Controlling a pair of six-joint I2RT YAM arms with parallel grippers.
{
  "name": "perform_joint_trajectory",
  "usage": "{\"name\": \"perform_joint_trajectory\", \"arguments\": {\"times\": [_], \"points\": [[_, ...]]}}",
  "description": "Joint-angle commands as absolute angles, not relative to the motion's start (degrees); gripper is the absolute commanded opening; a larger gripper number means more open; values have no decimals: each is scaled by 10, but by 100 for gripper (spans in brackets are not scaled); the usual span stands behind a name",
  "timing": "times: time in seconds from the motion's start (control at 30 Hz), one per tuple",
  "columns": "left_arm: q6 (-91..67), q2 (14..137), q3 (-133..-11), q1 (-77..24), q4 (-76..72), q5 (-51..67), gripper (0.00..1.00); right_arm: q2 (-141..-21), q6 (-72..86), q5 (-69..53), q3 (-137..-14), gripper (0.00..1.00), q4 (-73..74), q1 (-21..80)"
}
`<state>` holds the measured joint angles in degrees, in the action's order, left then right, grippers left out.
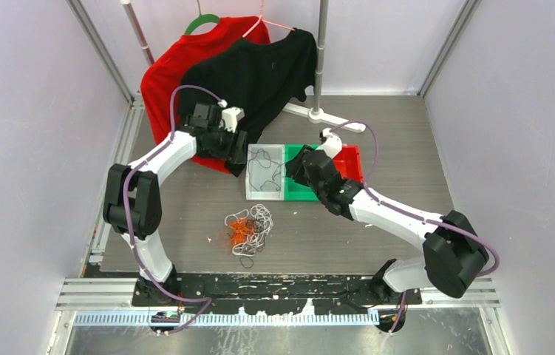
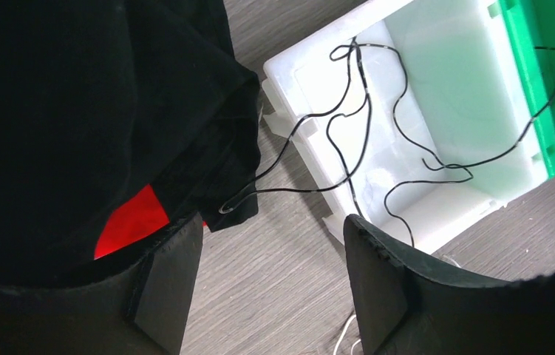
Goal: Untangle the cables
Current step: Adjust the cable in the bin.
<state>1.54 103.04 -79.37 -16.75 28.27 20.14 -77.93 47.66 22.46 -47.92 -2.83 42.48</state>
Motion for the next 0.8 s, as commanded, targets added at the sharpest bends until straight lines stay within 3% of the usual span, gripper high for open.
{"name": "perform_joint_trajectory", "arguments": {"times": [0.0,0.13,0.3,0.43,0.53,0.77], "points": [[3,1039,-805,-160,247,215,69,-742,469,249,-481,42,-42,425],[-2,1038,-801,-159,235,220,61,-733,468,250,-478,40,-41,425],[-15,1019,-793,-159,210,240,35,-729,470,254,-470,37,-45,425],[-24,1010,-791,-164,211,245,19,-730,475,255,-464,35,-47,425],[-31,1004,-793,-174,212,243,12,-731,477,255,-462,34,-49,425],[-43,1006,-817,-223,244,224,8,-737,482,260,-453,34,-54,425]]}}
